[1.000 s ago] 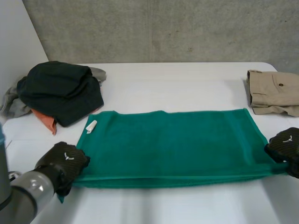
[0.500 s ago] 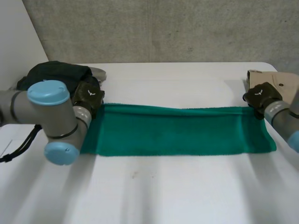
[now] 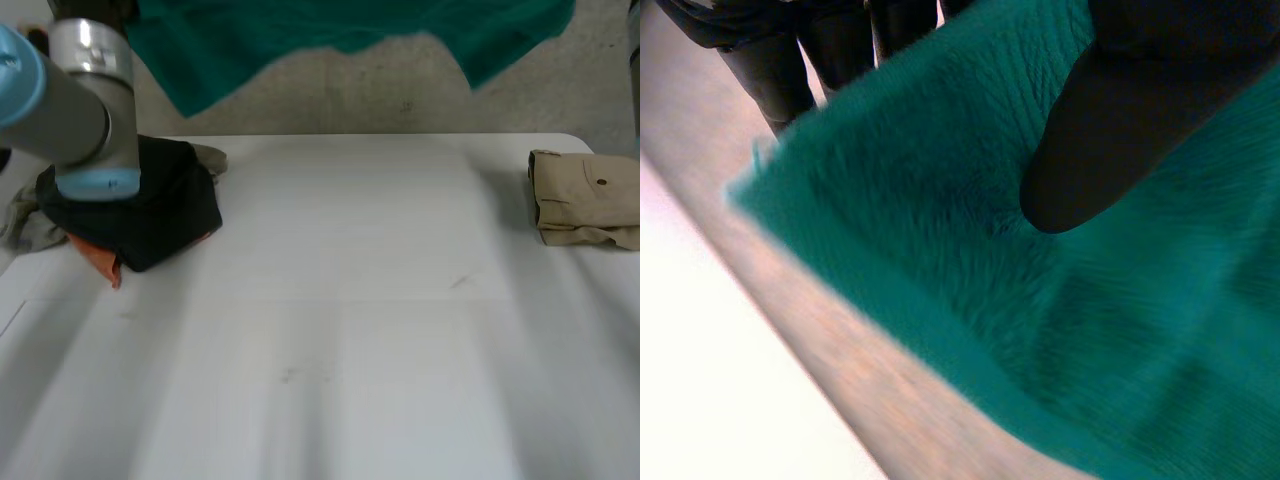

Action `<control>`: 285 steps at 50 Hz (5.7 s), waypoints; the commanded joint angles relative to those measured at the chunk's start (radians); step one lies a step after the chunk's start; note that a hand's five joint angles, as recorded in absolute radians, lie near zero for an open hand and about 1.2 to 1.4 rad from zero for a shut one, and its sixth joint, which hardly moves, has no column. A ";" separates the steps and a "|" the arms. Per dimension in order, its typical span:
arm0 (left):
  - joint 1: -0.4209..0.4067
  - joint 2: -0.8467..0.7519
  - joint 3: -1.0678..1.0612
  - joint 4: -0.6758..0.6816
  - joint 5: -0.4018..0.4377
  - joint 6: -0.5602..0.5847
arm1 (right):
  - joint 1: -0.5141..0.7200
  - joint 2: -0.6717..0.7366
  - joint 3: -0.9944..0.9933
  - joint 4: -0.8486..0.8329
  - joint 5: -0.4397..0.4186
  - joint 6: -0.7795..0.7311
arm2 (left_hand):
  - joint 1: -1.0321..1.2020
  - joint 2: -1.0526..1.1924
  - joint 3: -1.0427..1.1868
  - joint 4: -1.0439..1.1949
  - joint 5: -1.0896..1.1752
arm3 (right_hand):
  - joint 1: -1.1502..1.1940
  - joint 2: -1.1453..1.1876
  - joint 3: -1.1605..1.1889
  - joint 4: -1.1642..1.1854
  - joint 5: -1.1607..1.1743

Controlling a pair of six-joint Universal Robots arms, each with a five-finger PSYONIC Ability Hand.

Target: Fold the laundry.

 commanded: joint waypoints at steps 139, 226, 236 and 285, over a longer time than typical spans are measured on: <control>-0.150 -0.251 -0.184 -0.413 -0.070 0.249 | -0.145 0.111 0.558 0.195 0.009 -0.426 | -0.996 -1.027 -1.020 -1.029 -0.978 | -0.957 -1.006 -1.018 -1.026 -1.015; -0.342 0.136 -0.485 -0.398 -0.082 -0.001 | 0.202 -0.378 1.118 -0.112 -0.324 -0.031 | -0.996 -1.027 -1.020 -1.029 -0.978 | -0.957 -1.006 -1.018 -1.026 -1.015; -0.486 -0.060 -0.327 -0.381 -0.019 -0.078 | -0.010 -0.380 1.211 0.046 -0.314 0.004 | -0.996 -1.027 -1.020 -1.029 -0.978 | -0.957 -1.006 -1.018 -1.026 -1.015; -0.330 0.208 -0.495 -0.460 -0.219 -0.174 | 0.438 -0.252 0.972 -0.104 -0.202 -0.181 | -0.995 -1.026 -1.019 -1.028 -0.977 | -0.957 -1.006 -1.018 -1.026 -1.015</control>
